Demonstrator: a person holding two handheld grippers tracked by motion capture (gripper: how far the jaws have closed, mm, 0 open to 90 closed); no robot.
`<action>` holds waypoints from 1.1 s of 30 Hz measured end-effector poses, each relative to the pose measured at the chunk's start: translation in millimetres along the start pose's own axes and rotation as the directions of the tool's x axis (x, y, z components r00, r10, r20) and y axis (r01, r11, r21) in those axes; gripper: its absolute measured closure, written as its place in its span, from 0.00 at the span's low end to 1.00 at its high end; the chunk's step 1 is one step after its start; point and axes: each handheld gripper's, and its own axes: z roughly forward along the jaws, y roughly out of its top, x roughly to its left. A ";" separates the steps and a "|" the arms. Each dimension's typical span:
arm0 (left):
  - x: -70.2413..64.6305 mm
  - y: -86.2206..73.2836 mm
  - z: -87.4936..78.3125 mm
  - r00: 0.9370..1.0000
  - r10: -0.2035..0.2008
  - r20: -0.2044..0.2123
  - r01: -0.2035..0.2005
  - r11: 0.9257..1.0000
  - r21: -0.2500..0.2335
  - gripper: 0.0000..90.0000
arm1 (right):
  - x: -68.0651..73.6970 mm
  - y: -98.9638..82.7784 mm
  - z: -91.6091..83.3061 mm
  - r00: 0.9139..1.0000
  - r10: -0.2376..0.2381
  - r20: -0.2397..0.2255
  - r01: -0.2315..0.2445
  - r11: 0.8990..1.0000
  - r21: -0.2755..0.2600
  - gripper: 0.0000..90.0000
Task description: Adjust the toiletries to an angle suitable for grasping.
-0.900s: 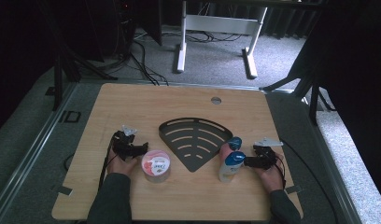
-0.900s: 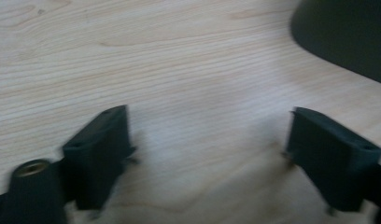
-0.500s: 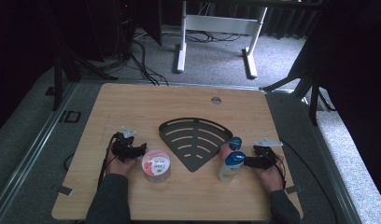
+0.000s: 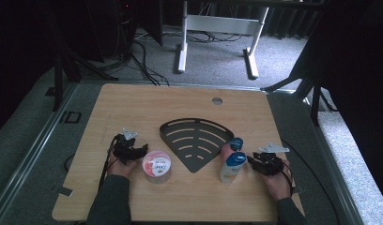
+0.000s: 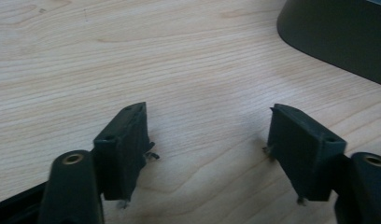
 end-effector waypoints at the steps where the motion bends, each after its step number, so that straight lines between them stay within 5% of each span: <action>1: -0.1 -0.2 0.1 1.000 0.000 0.001 0.000 1.000 -0.001 0.31 | 0.5 -1.0 -2.8 1.000 -0.004 -0.008 0.004 1.000 0.001 0.76; 10: -0.4 -0.7 0.3 1.000 -0.001 0.002 0.001 1.000 -0.006 0.30 | 15.8 -10.7 -18.2 0.995 -0.057 -0.085 0.059 0.998 0.017 1.00; 19: -0.5 -0.7 0.3 1.000 -0.002 0.002 0.002 1.000 -0.007 0.30 | 36.8 -15.9 -26.8 0.980 -0.075 -0.187 0.079 0.997 0.014 1.00; 33: -0.6 -0.7 0.3 1.000 -0.002 0.001 0.002 1.000 -0.007 0.30 | 53.8 -13.4 -27.1 0.963 -0.106 -0.248 0.110 0.994 0.001 1.00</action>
